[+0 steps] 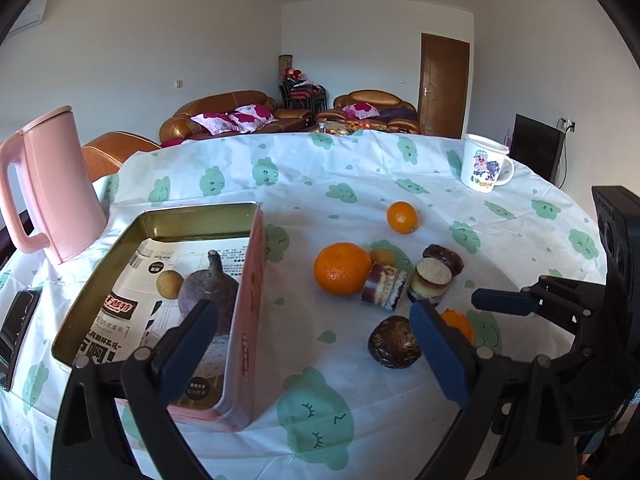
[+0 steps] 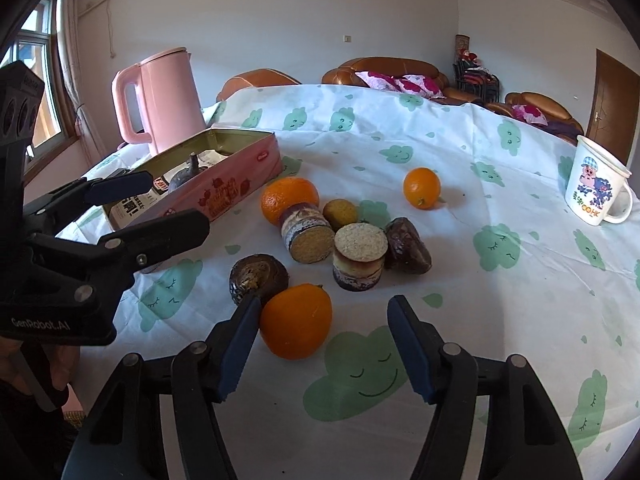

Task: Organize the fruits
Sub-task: 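Withdraw both tools from the tin toward the remaining items, then grasp an orange with the right tool while the left tool grasps a dark round fruit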

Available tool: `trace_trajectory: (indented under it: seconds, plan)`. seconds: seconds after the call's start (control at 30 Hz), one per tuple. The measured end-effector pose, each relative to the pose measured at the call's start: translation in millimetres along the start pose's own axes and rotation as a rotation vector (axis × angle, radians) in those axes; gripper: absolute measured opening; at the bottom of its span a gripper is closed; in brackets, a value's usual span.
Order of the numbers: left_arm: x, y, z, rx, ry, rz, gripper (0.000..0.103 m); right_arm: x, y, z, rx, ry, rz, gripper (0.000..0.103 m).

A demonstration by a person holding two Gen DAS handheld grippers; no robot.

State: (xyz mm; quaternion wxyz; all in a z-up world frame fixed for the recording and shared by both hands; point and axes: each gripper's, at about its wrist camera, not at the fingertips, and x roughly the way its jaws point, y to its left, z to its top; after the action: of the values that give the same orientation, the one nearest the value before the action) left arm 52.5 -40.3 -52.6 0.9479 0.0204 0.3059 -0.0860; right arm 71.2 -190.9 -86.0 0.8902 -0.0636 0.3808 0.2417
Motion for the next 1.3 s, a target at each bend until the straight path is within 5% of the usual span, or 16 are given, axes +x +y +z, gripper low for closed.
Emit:
trace_trajectory:
  seconds: [0.2,0.57,0.8,0.97,1.3]
  plan:
    - [2,0,-2,-0.013,0.014,-0.013,0.098,8,-6,2,0.029,0.034,0.070,0.039]
    - [6,-36,-1,0.103,0.027,-0.037,0.083,-26,-18,-4,0.132,-0.150,-0.114,0.038]
    - [31,-45,-2,0.104,0.141,-0.106,0.074,-34,-33,-6,0.194,-0.178,-0.137,0.038]
    - [52,-46,-6,0.091,0.241,-0.139,0.046,-29,-31,-4,0.183,-0.161,-0.140,0.038]
    - [38,-38,-7,0.054,0.153,-0.155,0.040,-33,-16,-8,0.100,-0.193,-0.164,0.038]
